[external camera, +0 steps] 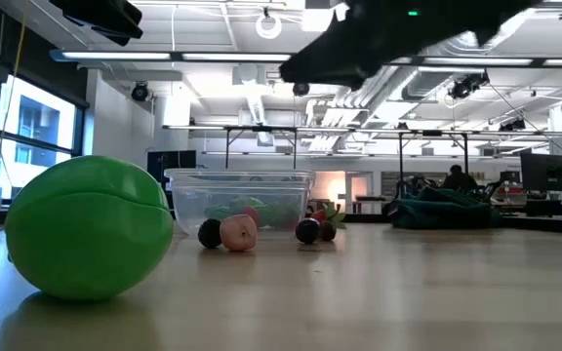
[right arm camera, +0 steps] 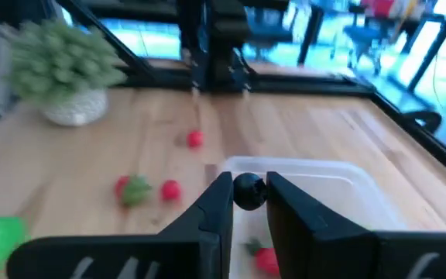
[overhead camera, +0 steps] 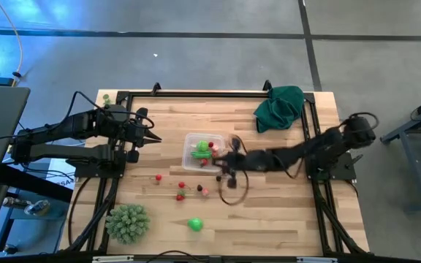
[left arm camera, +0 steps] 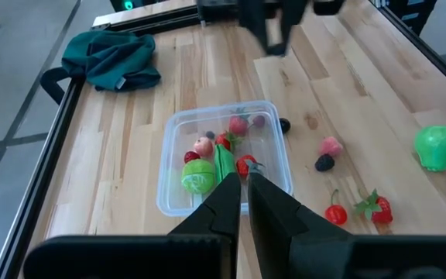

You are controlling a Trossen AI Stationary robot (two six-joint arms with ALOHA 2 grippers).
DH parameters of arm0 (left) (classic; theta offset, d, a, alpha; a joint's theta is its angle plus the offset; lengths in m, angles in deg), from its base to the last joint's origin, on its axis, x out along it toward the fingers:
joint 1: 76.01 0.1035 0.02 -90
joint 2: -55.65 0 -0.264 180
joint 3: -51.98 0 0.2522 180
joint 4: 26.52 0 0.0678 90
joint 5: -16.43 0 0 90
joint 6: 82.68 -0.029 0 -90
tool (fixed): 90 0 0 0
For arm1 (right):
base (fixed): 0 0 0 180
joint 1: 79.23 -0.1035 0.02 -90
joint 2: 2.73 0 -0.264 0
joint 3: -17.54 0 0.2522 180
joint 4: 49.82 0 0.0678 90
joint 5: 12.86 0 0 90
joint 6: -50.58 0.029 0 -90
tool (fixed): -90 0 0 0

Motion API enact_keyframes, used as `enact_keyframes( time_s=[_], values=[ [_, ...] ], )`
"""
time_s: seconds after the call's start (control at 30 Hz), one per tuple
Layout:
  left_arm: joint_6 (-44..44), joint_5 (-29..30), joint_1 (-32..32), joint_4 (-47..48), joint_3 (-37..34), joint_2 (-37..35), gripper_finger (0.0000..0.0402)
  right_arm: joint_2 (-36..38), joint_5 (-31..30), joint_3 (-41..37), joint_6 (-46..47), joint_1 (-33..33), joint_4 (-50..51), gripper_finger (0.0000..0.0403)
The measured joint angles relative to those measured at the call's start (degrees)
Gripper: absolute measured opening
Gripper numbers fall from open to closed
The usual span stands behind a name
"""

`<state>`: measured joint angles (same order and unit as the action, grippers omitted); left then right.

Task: Pick and placing Produce into tupperware
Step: Put the blueberry into the transparent container

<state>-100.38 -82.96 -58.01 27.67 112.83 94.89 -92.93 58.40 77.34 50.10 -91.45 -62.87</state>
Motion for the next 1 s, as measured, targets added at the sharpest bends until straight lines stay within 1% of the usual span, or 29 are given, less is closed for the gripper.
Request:
enact_keyframes(
  time_s=[0.1,0.17,0.23,0.33,0.47,0.57,0.67,0.77,1.0],
  values=[
    [0.0,0.0,0.0,0.0,0.0,0.0,0.0019,-0.3,5.0,7.8,0.0,4.7,14.3,0.0051],
    [0.0,0.0,0.0,0.0,0.0,0.0,0.0019,-2.3,8.4,14.0,0.2,7.4,23.3,0.0051],
    [0.0,0.0,0.0,0.0,0.0,0.0,0.0019,-5.3,11.6,20.0,0.8,9.8,32.4,0.0051],
    [0.0,0.0,0.0,0.0,0.0,0.0,0.0019,-10.8,16.3,27.7,1.7,12.6,43.3,0.0051],
    [0.0,0.0,0.0,0.0,0.0,0.0,0.0019,-18.4,18.3,35.9,1.6,15.0,53.8,0.0051],
    [0.0,0.0,0.0,0.0,0.0,0.0,0.0019,-23.3,18.4,41.4,1.9,16.5,60.9,0.0051],
    [0.0,0.0,0.0,0.0,0.0,0.0,0.0019,-27.6,18.6,45.9,2.0,17.6,66.2,0.0051],
    [0.0,0.0,0.0,0.0,0.0,0.0,0.0019,-30.3,18.6,48.8,1.7,18.5,68.8,0.0051],
    [0.0,0.0,0.0,0.0,0.0,0.0,0.0019,-31.8,18.7,49.8,1.7,20.0,68.8,0.0051]
  ],
)
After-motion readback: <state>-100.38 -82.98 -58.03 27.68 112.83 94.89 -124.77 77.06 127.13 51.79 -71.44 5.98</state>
